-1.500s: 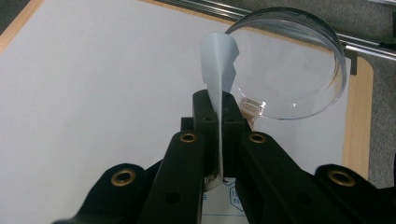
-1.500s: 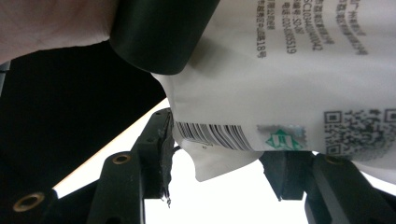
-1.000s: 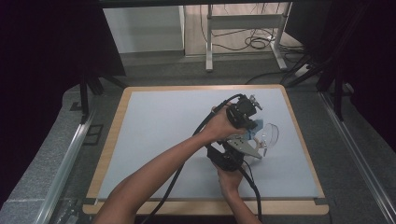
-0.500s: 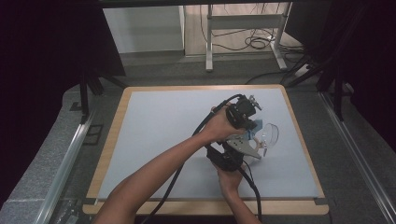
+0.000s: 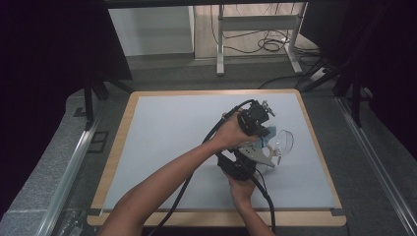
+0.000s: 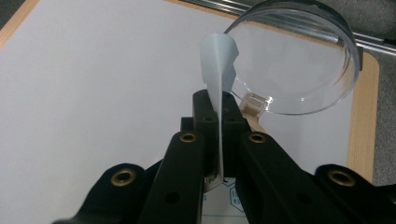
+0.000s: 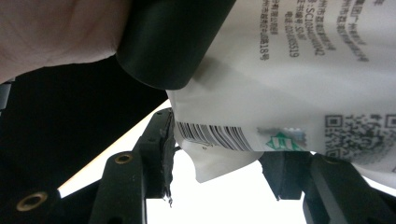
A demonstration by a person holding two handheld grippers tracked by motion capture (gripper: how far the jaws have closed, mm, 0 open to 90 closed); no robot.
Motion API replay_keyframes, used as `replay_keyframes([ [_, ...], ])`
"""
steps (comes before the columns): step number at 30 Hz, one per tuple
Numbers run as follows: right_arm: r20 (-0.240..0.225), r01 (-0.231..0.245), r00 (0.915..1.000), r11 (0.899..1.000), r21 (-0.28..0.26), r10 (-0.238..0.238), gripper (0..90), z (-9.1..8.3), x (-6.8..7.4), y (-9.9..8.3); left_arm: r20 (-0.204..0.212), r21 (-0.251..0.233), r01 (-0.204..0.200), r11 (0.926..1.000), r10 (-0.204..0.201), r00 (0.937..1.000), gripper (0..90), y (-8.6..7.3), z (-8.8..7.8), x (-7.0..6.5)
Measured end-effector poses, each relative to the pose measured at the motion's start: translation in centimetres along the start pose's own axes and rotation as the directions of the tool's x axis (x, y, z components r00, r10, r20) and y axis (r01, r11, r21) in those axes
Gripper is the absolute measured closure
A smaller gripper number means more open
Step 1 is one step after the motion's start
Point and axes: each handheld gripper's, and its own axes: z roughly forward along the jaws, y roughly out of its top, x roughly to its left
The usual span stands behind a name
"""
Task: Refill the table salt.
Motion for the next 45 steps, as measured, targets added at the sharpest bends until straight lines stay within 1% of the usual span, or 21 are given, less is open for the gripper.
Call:
replay_keyframes([
  [13, 0.000, -0.001, 1.0000, 1.000, -0.003, 0.001, 50.5, 0.06, 0.03, -0.04, -0.004, 0.014, -0.004, 0.9999, 0.004, 1.0000, 89.9, 0.05, 0.08, -0.07],
  [20, 0.000, -0.004, 1.0000, 1.000, -0.004, 0.004, 50.6, 0.01, 0.02, 0.00, -0.004, 0.010, -0.003, 0.9999, 0.003, 1.0000, 89.8, 0.04, 0.07, -0.09],
  [21, 0.001, 0.000, 1.0000, 1.000, -0.004, 0.000, 50.6, 0.02, 0.01, -0.01, -0.005, 0.010, 0.002, 1.0000, -0.002, 1.0000, 89.9, 0.03, 0.07, -0.16],
  [26, 0.001, 0.001, 1.0000, 1.000, -0.005, -0.001, 50.6, 0.01, 0.02, -0.01, -0.005, 0.010, 0.002, 0.9999, -0.002, 1.0000, 89.9, 0.03, 0.08, -0.15],
  [27, 0.001, 0.001, 1.0000, 1.000, -0.004, -0.001, 50.6, 0.01, 0.01, -0.01, -0.004, 0.010, -0.005, 0.9999, 0.005, 1.0000, 89.9, 0.04, 0.08, -0.10],
  [28, 0.001, 0.001, 1.0000, 1.000, -0.004, -0.001, 50.6, 0.02, 0.02, -0.01, -0.004, 0.010, 0.001, 0.9999, -0.001, 1.0000, 89.9, 0.03, 0.07, -0.15],
  [39, -0.001, 0.005, 1.0000, 1.000, -0.006, -0.005, 50.7, -0.02, 0.11, 0.03, -0.004, 0.010, 0.003, 0.9999, -0.002, 1.0000, 89.9, 0.02, -0.07, -0.14],
  [45, 0.002, 0.002, 1.0000, 1.000, -0.008, -0.002, 50.9, -0.01, 0.02, 0.05, -0.002, 0.011, -0.005, 0.9999, 0.005, 1.0000, 89.8, 0.11, 0.04, -0.08],
])
